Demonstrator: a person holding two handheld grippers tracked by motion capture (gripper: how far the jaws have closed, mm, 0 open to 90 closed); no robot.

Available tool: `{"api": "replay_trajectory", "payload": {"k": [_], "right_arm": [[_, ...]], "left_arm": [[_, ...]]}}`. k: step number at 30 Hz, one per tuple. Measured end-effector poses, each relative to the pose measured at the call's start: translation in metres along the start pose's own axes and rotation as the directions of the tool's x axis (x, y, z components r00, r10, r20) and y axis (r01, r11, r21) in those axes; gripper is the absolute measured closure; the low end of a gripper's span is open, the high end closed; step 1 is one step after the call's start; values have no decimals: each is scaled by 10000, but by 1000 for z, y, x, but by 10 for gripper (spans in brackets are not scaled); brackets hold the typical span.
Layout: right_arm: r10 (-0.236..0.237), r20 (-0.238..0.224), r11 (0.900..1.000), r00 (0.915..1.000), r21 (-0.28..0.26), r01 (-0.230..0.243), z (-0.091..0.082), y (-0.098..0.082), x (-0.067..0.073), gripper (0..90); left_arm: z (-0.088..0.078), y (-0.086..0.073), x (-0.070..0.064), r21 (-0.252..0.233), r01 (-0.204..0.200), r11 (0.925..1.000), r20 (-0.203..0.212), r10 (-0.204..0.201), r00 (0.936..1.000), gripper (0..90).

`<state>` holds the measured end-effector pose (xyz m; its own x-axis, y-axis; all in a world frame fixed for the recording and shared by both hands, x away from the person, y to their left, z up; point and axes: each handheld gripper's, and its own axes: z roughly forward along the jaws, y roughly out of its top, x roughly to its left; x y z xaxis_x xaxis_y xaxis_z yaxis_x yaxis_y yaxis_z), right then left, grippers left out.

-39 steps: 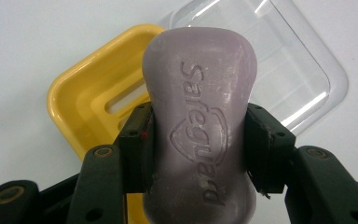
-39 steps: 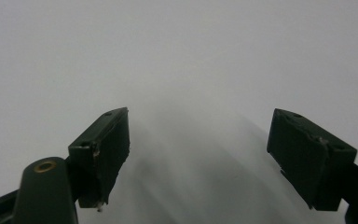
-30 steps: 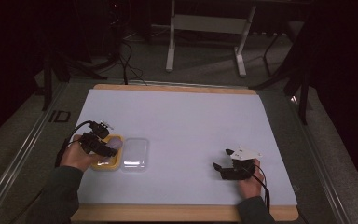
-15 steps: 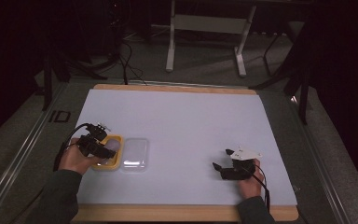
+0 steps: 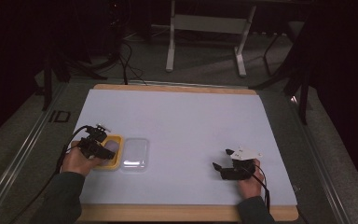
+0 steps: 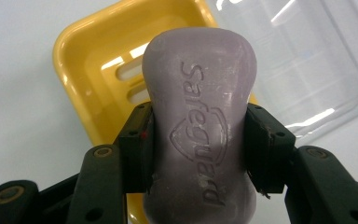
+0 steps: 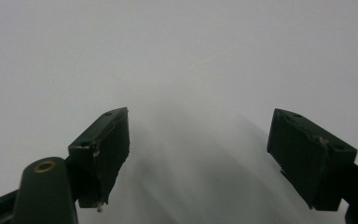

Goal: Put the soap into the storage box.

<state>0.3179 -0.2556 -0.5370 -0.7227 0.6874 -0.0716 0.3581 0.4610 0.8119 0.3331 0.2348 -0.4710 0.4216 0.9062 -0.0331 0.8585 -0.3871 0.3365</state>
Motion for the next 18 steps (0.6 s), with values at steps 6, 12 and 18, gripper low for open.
{"api": "replay_trajectory", "payload": {"k": [6,12,18], "right_arm": [[2,-4,10000,10000,3,-2,0,0,0,206],[3,1,10000,10000,5,-3,0,0,0,206],[9,-12,10000,10000,-7,-9,0,0,0,206]], "left_arm": [[6,0,3,-22,389,9992,-241,-390,9989,495],[15,5,5,45,720,9974,-270,-718,9971,494],[21,8,10,-100,1097,9939,29,-1097,9940,445]]}}
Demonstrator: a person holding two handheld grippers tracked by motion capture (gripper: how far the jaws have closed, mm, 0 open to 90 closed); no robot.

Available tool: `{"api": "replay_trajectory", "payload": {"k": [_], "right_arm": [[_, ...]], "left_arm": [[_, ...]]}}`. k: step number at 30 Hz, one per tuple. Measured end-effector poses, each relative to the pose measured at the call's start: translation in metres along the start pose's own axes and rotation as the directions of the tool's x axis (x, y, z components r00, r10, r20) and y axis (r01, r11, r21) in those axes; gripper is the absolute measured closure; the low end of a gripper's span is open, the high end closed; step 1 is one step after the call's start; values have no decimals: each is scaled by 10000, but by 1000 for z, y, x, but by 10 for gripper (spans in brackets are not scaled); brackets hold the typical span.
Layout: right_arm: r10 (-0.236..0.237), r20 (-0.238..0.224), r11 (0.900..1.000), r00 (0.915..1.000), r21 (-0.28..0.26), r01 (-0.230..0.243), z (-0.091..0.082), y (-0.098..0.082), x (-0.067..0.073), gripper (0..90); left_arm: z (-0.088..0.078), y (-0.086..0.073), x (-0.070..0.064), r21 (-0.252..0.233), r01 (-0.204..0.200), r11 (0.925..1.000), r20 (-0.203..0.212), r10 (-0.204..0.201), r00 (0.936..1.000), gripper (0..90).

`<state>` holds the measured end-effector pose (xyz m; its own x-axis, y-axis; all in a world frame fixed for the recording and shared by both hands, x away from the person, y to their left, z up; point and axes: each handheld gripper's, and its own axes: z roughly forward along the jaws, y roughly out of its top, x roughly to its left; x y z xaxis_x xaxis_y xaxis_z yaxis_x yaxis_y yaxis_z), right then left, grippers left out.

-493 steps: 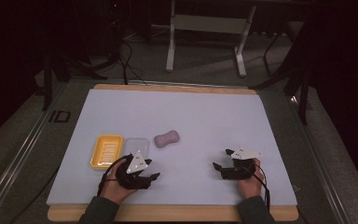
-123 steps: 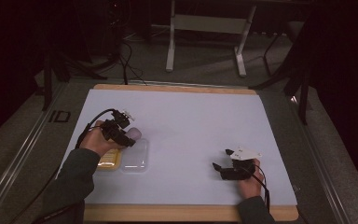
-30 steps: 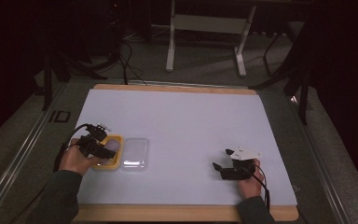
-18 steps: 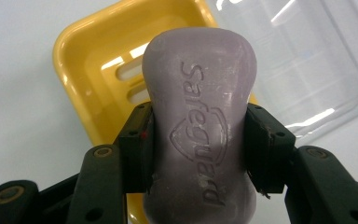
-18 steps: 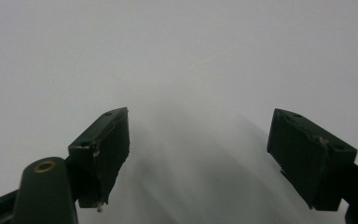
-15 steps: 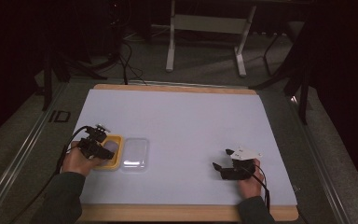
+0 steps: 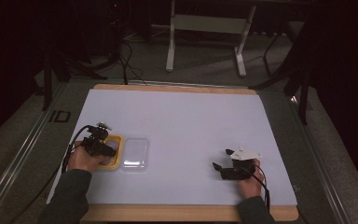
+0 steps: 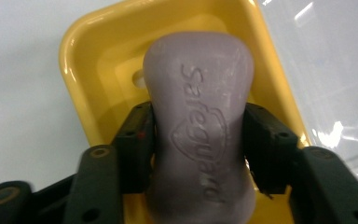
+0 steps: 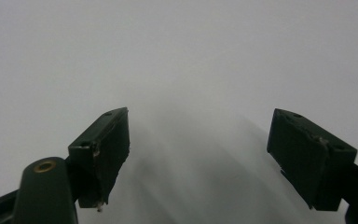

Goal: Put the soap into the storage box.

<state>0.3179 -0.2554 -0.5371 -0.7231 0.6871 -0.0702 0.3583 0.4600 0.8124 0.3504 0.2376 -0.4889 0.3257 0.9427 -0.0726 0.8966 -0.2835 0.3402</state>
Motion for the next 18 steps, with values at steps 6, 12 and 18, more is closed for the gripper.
{"api": "replay_trajectory", "payload": {"k": [6,12,18], "right_arm": [[-24,11,10000,10000,33,24,0,0,0,206],[-25,11,10000,10000,31,25,0,0,0,206],[-30,8,10000,10000,31,30,0,0,0,206]], "left_arm": [[-18,-1,-3,-599,-209,9980,-96,204,9997,381],[-25,0,-11,-825,-673,9943,-451,637,9969,368],[-25,1,-18,-1061,-1120,9880,-517,1070,9929,358]]}}
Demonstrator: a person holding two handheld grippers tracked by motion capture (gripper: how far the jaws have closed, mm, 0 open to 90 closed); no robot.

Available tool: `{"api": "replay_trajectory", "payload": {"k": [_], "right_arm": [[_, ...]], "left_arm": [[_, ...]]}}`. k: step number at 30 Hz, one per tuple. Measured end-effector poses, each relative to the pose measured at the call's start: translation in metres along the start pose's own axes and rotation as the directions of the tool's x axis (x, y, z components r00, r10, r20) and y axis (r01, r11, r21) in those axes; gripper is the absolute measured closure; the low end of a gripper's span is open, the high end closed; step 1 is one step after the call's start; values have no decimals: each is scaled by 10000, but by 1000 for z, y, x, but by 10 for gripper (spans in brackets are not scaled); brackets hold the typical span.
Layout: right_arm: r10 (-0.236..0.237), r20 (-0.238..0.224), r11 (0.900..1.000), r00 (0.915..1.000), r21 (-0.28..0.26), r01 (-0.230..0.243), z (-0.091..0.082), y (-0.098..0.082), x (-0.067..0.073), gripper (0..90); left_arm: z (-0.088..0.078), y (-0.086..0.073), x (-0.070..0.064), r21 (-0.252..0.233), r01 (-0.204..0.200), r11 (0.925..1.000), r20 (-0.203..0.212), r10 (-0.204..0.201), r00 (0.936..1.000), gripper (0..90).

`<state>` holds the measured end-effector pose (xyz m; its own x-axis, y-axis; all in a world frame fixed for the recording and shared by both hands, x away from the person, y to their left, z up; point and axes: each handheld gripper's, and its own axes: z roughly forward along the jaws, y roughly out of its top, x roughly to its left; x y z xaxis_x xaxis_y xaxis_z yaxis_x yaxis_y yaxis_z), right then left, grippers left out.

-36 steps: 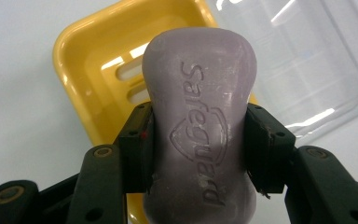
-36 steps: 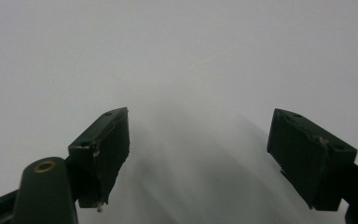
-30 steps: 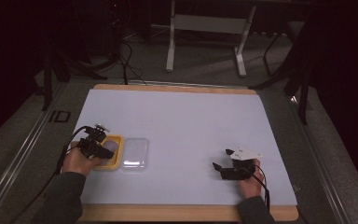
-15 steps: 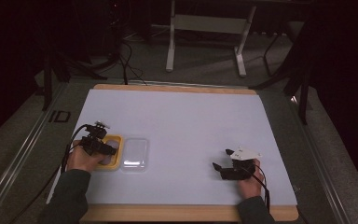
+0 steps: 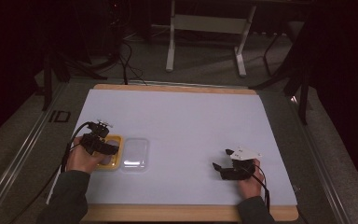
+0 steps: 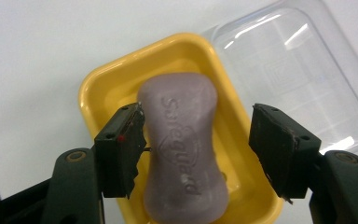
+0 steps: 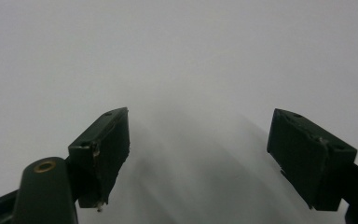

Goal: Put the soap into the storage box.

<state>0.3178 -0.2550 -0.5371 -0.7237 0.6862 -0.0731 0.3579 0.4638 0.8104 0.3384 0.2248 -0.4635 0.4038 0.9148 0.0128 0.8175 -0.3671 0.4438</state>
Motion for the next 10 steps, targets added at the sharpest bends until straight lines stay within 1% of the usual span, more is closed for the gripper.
{"api": "replay_trajectory", "payload": {"k": [3,8,10], "right_arm": [[2,-7,10000,10000,16,-2,0,0,0,206],[-3,-9,10000,10000,16,3,0,0,0,206],[13,-23,10000,10000,18,-13,0,0,0,206]], "left_arm": [[1,1,-5,-357,-125,9993,-13,125,9999,358],[5,4,-14,-527,-568,9970,43,571,9984,352],[5,4,-19,-704,-654,9954,3,656,9978,354]]}}
